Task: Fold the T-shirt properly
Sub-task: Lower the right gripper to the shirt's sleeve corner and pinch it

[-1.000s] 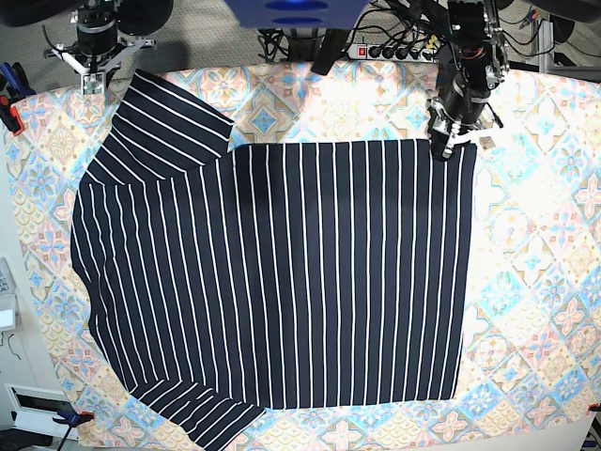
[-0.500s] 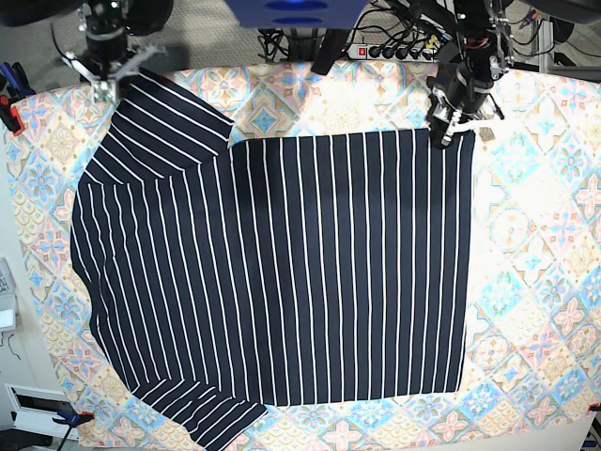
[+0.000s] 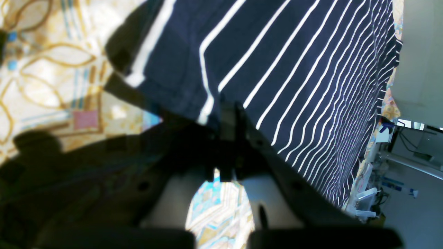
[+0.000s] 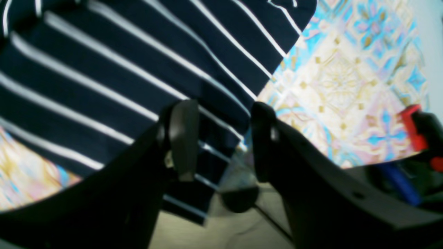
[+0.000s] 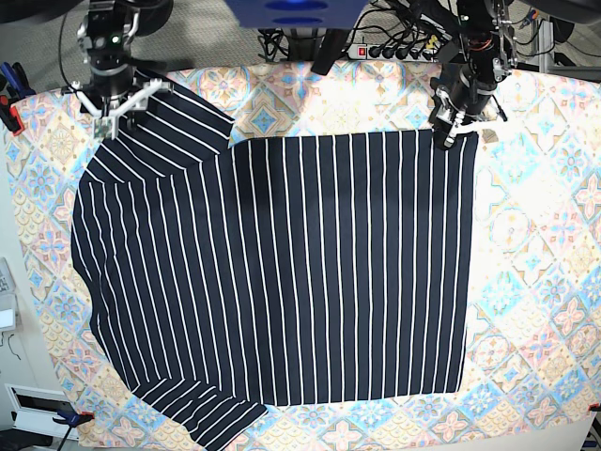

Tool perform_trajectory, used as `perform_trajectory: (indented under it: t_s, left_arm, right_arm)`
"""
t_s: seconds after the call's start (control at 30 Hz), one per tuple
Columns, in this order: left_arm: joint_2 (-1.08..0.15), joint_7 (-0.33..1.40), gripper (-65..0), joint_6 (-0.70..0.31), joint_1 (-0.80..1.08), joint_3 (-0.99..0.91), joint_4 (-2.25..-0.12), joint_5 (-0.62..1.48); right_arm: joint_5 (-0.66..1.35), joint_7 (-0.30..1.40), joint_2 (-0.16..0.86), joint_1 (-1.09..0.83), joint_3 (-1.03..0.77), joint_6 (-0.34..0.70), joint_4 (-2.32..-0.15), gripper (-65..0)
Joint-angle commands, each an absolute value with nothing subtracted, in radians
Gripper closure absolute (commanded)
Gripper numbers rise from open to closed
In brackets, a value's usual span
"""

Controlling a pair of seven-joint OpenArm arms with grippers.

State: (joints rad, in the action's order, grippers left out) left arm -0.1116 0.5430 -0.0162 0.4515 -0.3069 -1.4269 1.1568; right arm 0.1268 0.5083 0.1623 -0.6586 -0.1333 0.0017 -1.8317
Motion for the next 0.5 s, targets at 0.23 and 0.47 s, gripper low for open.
perform_trajectory:
  t_s: [0.23,0.47]
  left_arm:
    - [-0.120,0.539,0.0,0.002,0.458,-0.311,-1.434,1.136]
    - [-0.120,0.539,0.0,0.002,0.456,-0.311,-1.434,1.135]
  right_arm:
    - [0.346,0.549,0.173,-0.608,-0.236,-0.001,-1.722,-24.8]
    - [0.361,0.547,0.176,-0.596,-0.237,-0.001,-1.666,-24.8]
